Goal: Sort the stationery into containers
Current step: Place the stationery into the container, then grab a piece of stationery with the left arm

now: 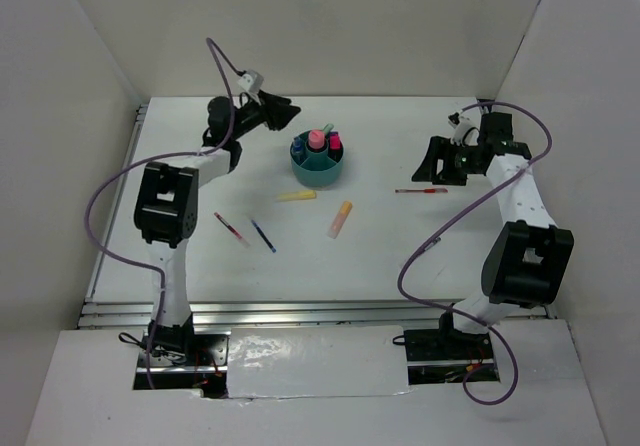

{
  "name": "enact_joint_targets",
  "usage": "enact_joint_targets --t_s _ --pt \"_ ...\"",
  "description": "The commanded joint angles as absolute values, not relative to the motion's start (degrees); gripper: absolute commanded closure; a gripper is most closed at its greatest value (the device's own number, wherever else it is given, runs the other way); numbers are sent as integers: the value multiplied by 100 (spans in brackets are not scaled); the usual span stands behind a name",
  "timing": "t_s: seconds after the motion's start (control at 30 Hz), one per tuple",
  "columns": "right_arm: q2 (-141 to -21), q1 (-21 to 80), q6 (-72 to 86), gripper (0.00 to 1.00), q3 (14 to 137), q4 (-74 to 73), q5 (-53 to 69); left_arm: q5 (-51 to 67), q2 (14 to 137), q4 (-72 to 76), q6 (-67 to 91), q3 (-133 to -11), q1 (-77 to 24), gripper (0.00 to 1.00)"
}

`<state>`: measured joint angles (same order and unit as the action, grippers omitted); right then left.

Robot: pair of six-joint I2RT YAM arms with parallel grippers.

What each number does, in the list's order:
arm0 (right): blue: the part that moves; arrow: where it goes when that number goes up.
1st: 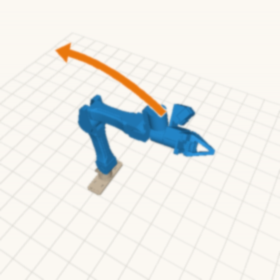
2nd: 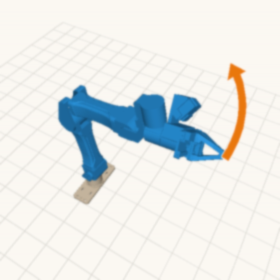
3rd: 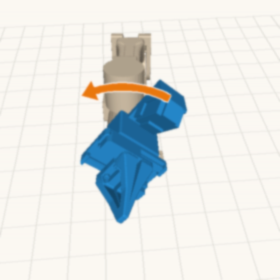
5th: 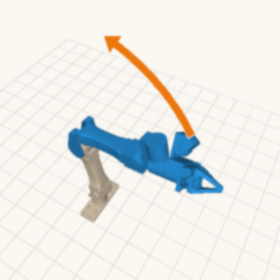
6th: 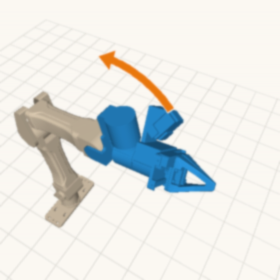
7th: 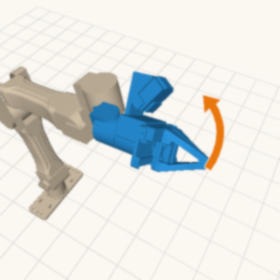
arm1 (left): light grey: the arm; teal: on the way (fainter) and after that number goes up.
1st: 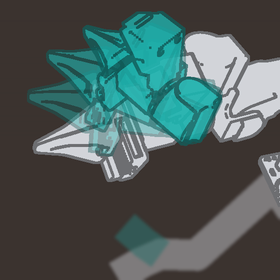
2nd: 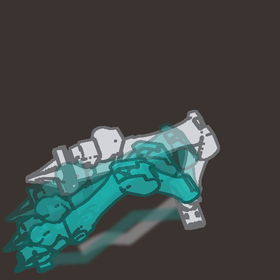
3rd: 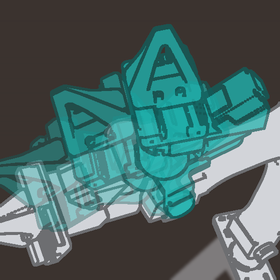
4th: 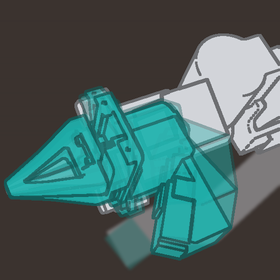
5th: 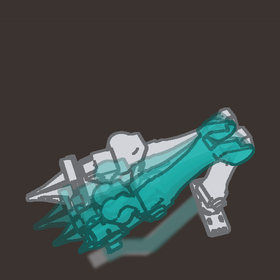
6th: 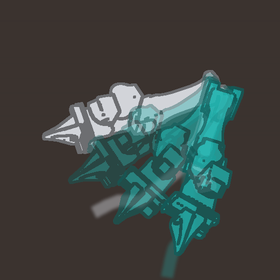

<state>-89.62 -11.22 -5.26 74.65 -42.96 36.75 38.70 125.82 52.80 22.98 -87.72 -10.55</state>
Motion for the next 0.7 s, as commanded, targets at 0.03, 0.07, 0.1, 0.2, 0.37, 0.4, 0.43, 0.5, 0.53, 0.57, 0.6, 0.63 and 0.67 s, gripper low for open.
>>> enact_joint_targets --t_s 0.03,0.07,0.1,0.2,0.37,0.4,0.43,0.5,0.53,0.57,0.6,0.63,0.67 --pt "-8587 -1020 -580 23 7401 -4316 3709 3656 11261 6012 2689 -8412 -449 42" --pt "-8552 -1002 -597 24 7374 -4315 3761 3700 10937 5916 2750 -8168 -239 42" --pt "-8552 -985 -589 24 7365 -4324 3770 3926 10777 5341 2673 -8087 -133 42" --pt "-8446 -923 -606 24 7278 -4307 3840 4638 10153 3132 1436 -7884 -26 44" --pt "-8289 -853 -572 23 7075 -4271 3902 5300 9529 47 -1243 -7349 158 48" --pt "-8262 -826 -563 23 6997 -4245 3928 5309 9449 -252 -1405 -7191 141 48" --pt "-8244 -826 -528 24 6953 -4219 3937 5161 9353 -490 -1537 -6815 62 48" --pt "-8148 -765 -492 23 6804 -4140 3920 4766 9001 -562 -1573 -6462 -173 48" --pt "-8113 -747 -475 23 6777 -4105 3894 4268 8887 -562 -1504 -6155 -454 47" --pt "-8051 -721 -475 23 6742 -4096 3850 4010 8668 -536 -1242 -6031 -605 46" --pt "-8033 -712 -475 23 6698 -4070 3815 3790 8579 -536 -1152 -5942 -789 45" --pt "-7998 -695 -475 23 6697 -4078 3806 3449 8439 -623 -1064 -5863 -1183 42" --pt "-8007 -694 -483 23 6697 -4078 3797 3280 8385 -694 -1003 -5871 -1395 39"
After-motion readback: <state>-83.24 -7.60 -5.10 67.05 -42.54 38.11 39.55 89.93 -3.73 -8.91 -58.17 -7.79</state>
